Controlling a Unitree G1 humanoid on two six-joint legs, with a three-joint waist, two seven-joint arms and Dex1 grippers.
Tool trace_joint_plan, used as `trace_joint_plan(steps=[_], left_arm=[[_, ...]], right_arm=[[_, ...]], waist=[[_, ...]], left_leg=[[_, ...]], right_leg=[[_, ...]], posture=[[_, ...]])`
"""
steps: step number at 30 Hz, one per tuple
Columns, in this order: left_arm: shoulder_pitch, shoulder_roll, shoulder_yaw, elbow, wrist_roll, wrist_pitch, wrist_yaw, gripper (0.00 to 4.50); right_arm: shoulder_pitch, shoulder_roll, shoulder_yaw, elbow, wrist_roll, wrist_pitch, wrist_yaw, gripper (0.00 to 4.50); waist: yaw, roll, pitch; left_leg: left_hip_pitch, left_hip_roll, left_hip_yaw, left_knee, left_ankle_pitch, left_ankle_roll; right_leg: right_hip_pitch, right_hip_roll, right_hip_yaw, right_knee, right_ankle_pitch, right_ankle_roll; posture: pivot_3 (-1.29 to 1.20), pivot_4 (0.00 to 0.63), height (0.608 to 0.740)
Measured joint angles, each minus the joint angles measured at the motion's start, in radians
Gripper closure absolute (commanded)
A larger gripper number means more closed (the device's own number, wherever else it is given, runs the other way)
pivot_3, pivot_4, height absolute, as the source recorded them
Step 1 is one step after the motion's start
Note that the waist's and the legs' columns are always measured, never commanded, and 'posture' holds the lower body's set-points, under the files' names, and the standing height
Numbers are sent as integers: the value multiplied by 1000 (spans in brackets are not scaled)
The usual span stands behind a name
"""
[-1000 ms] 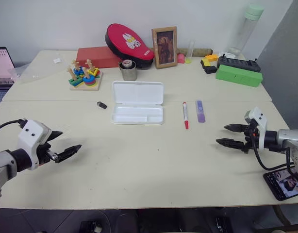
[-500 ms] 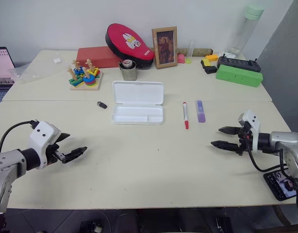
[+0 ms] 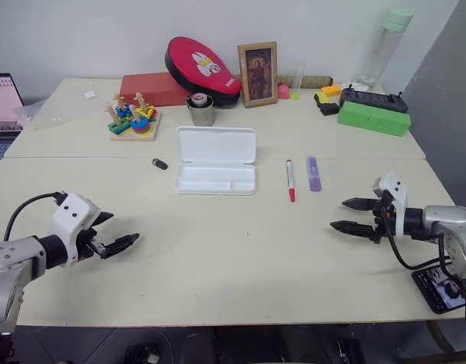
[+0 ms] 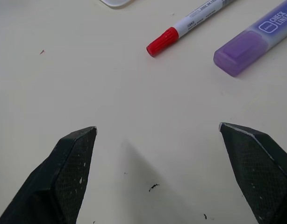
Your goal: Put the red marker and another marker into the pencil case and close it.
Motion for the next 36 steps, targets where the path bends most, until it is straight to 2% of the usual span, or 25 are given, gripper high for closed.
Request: trace_joint_plan(steps=[4, 7, 10, 15, 24, 27, 28, 29, 36], left_arm=[[0, -17, 17, -47, -71, 46, -23, 0], [-33, -24, 43, -122, -152, 81, -44, 0], [-79, -53, 57, -213, -249, 120, -45, 0], [-136, -103, 43, -319, -344, 170, -3, 0], [-114, -155, 29, -398, -354, 190, 94, 0], [-109, -161, 33, -414, -373, 194, 113, 0], [-108, -161, 35, -419, -377, 194, 117, 0], [-108, -161, 37, -422, -380, 194, 123, 0], [-105, -161, 38, -429, -389, 194, 153, 0]], right_arm=[[-93, 64, 40, -53, 7, 16, -2, 97], [-228, 189, 128, -77, 10, 21, -11, 97], [-377, 331, 256, -7, -45, -2, -18, 97], [-580, 542, 416, 291, -190, -96, -50, 97], [-698, 673, 495, 745, -378, -301, -77, 97], [-733, 693, 495, 816, -411, -338, -85, 97], [-749, 704, 493, 845, -425, -353, -91, 461], [-757, 712, 490, 863, -435, -364, -97, 532], [-781, 737, 454, 943, -469, -415, -113, 2124]], waist=[[-11, 0, 0], [-21, 0, 0], [-26, 0, 0], [-23, 0, 0], [-24, 0, 0], [-25, 0, 0], [-25, 0, 0], [-26, 0, 0], [-25, 0, 0]], left_leg=[[0, 1, 0, 1, 0, 0], [0, 1, -2, 1, 0, 0], [0, 1, -2, 1, 0, 0], [-1, 1, -4, 1, 0, 0], [-1, 1, -5, 1, 0, 0], [-1, 1, -5, 1, 0, 0], [-1, 1, -5, 1, 0, 0], [-1, 1, -5, 1, 0, 0], [-1, 1, -5, 1, 0, 0]], right_leg=[[0, 1, 0, 1, 1, 1], [0, 2, -1, 2, 1, 1], [1, 1, -1, 2, 1, 1], [1, 1, -3, 2, 4, -4], [1, 2, -4, 3, 4, -4], [1, 2, -4, 3, 4, -4], [1, 2, -4, 3, 4, -4], [1, 2, -4, 3, 4, -4], [1, 2, -4, 4, 4, -4]], posture=[[0, 150, 740], [0, 150, 740], [0, 150, 740], [0, 150, 740], [0, 150, 740], [0, 150, 740], [0, 150, 740], [0, 150, 740], [0, 150, 740]])
